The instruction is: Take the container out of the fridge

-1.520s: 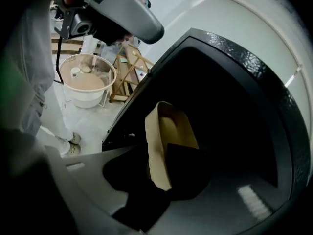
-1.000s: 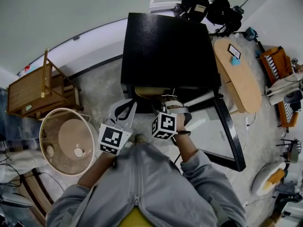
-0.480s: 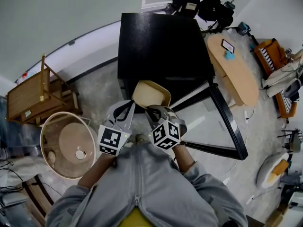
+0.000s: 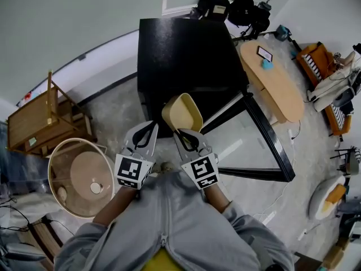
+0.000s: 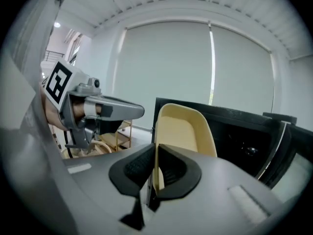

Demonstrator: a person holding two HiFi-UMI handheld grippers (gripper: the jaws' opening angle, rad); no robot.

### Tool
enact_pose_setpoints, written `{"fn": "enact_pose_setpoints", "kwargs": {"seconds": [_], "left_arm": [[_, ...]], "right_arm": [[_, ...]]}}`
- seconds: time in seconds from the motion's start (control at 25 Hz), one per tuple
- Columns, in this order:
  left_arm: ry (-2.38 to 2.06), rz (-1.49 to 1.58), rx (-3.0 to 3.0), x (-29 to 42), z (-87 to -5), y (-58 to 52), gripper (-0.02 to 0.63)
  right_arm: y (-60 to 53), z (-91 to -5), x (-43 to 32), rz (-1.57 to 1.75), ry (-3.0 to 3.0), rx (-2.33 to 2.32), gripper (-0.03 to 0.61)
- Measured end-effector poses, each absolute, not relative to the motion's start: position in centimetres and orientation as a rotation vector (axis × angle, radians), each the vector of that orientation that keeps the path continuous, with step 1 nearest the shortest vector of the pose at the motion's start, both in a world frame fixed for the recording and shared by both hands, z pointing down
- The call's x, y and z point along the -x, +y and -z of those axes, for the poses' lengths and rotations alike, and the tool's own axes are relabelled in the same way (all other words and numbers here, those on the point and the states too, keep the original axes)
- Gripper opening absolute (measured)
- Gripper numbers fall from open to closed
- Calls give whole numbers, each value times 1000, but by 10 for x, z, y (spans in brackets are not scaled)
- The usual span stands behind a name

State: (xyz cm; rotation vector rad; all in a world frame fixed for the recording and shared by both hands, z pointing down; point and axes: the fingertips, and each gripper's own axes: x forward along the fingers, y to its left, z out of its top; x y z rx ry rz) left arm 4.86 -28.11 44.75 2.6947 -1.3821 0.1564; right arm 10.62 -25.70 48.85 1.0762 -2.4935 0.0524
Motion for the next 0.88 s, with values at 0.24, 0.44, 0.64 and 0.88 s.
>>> {"fn": "enact_pose_setpoints", "kwargs": {"seconds": [0.24,0.44,0.64,0.88], "left_arm": [[-1385,-85,-2709,-50,-439,-276,-3],[-1389,-40,-2716,-50,-430,-273,-3],[-1447,-4,-2740,-45,-414,-274,-3],[-1469,-8,-2772,-48,-402,-273,-3]], "right_arm": [[-247,-463,-115,-128,-2671,-1213,15],[-244,-435,-125,-107,-2782,-1347,17],[-249,-419,-137,-23,-2748,-1510,17],[-258,-404,-144,122,-2624,-1639,17]]}}
